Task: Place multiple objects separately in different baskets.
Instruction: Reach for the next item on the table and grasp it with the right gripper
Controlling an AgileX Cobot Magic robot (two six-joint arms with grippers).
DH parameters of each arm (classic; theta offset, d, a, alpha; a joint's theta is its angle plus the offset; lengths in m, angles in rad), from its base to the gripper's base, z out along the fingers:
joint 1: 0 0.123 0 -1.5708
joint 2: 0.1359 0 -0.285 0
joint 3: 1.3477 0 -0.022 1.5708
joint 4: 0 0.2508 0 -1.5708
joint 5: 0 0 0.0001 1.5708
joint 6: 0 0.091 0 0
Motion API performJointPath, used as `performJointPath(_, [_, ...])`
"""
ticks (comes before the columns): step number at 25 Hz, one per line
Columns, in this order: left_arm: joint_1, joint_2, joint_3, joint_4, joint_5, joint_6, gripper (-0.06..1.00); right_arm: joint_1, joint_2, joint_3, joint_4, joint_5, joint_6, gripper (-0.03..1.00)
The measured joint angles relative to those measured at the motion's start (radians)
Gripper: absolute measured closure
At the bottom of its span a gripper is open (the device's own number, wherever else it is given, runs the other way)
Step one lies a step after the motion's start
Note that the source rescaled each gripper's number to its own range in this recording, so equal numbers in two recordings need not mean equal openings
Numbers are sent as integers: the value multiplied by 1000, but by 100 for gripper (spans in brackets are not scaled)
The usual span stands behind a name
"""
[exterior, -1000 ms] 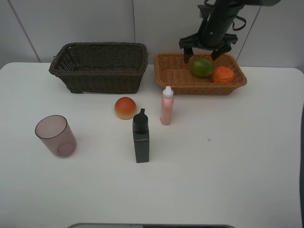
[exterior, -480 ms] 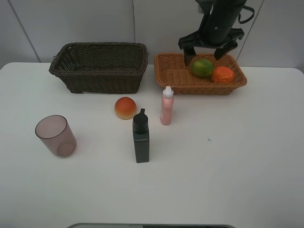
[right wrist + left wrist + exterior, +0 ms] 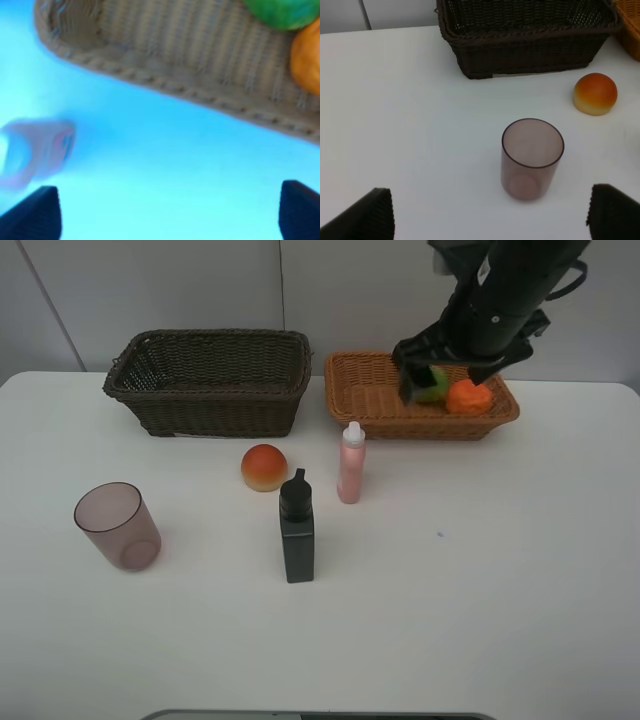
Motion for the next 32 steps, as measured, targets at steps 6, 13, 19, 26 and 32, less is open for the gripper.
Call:
performJointPath(6, [0, 0, 0, 0, 0, 0, -6, 83, -96, 147, -1, -19, 1, 11])
performJointPath(13, [0, 0, 0, 0, 0, 0, -6, 144, -127, 184, 0, -60, 84, 11])
performJointPath(19, [0, 0, 0, 0, 0, 0, -6, 150, -90, 162, 12, -88, 180, 11])
performJointPath(26, [0, 0, 0, 0, 0, 0, -6, 179, 102, -49, 14, 49, 292, 11])
performJointPath(32, [0, 0, 0, 0, 0, 0, -6, 210, 240, -231, 14, 117, 353, 11])
